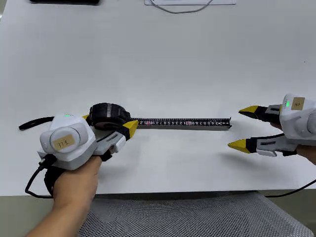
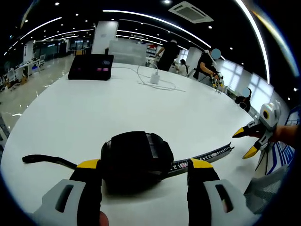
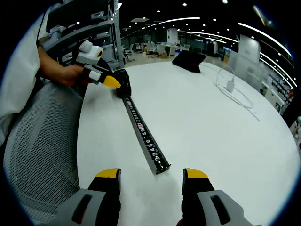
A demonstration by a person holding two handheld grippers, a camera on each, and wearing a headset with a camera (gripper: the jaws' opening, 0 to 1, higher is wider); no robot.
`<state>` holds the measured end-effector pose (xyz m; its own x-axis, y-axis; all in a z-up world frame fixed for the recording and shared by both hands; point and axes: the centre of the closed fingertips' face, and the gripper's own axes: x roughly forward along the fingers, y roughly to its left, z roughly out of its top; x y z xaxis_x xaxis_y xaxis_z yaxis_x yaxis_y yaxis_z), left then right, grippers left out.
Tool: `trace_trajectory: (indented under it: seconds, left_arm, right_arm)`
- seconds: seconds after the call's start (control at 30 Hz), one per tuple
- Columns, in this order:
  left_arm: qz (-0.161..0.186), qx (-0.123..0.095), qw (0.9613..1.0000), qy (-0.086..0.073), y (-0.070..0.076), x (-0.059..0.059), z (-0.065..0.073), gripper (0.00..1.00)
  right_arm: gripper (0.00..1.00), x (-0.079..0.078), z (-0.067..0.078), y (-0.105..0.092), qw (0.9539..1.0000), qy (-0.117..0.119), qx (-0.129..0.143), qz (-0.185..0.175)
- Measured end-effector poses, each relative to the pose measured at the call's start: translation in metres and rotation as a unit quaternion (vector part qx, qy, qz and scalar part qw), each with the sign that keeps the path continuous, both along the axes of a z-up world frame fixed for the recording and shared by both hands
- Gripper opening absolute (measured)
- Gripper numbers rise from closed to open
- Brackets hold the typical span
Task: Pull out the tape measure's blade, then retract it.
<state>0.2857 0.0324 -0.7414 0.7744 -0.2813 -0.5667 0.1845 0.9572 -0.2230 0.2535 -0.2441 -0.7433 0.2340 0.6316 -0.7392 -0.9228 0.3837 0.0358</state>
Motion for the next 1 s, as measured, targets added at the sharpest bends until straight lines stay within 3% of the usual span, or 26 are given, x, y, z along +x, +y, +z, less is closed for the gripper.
trace_trajectory:
  seconds: [0.37, 0.47, 1.0]
  left_arm:
    - [0.027, 0.001, 0.9996, 0.010, 0.007, 0.005, -0.004, 0.62]
    - [0.039, -0.011, 0.9991, 0.013, 0.009, 0.007, -0.006, 0.61]
    - [0.049, -0.022, 0.9984, 0.016, 0.008, 0.008, -0.007, 0.61]
  right_arm:
    - [0.42, 0.006, -0.005, 0.001, 0.9997, 0.003, -0.014, 0.020]
    - [0.40, 0.006, -0.006, 0.002, 0.9995, 0.002, -0.016, 0.026]
    - [0.33, 0.009, -0.011, 0.002, 0.9980, 0.005, -0.036, 0.051]
